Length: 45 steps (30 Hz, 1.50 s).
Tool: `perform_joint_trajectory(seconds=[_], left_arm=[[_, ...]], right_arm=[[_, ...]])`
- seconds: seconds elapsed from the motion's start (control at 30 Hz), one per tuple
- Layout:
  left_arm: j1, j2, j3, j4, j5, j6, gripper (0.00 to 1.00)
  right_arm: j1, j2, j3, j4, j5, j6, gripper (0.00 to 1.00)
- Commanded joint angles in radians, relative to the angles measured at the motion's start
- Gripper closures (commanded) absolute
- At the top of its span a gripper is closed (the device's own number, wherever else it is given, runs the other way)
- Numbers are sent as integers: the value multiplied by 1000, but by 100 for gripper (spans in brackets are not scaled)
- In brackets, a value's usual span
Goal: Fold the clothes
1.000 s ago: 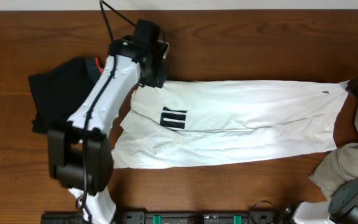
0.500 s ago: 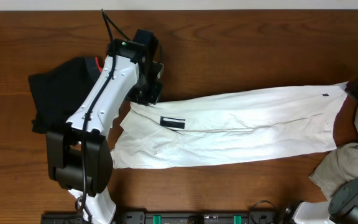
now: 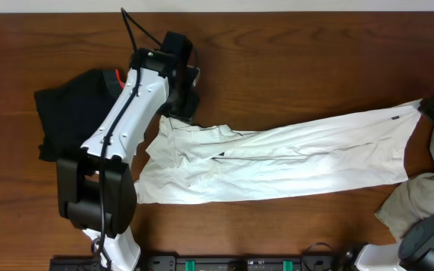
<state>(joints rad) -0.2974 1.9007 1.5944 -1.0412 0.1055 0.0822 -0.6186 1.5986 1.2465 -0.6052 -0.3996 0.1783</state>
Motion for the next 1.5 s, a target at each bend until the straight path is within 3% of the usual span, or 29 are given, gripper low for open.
perform_joint_trajectory(seconds=[0.0,0.57,0.63,0.8,0.9,0.97,1.03,1.1,1.2,1.47], left_arm=[[3,45,-40,31,60,3,43],[-5,211,-55,40,46,10,44],[-10,211,-55,31,47,10,53],[-13,211,-54,22,43,10,87],[-13,210,-54,18,39,10,93],[-13,210,-54,11,32,10,89],[-13,210,-54,6,-4,6,72],[-13,210,-54,3,-82,-14,65],[-13,210,-54,8,-148,-20,60],[-11,212,-55,77,-147,-19,53]], right_arm=[[-3,-21,5,2,6,0,99],[-3,-21,5,3,7,0,99],[-3,-21,5,4,7,0,99],[-3,-21,5,4,7,0,99],[-3,-21,5,4,7,0,99],[-3,-21,5,3,7,0,99],[-3,-21,5,3,7,0,99],[-3,-21,6,4,7,0,99],[-3,-21,5,4,7,0,99],[-2,-21,5,3,6,1,99]])
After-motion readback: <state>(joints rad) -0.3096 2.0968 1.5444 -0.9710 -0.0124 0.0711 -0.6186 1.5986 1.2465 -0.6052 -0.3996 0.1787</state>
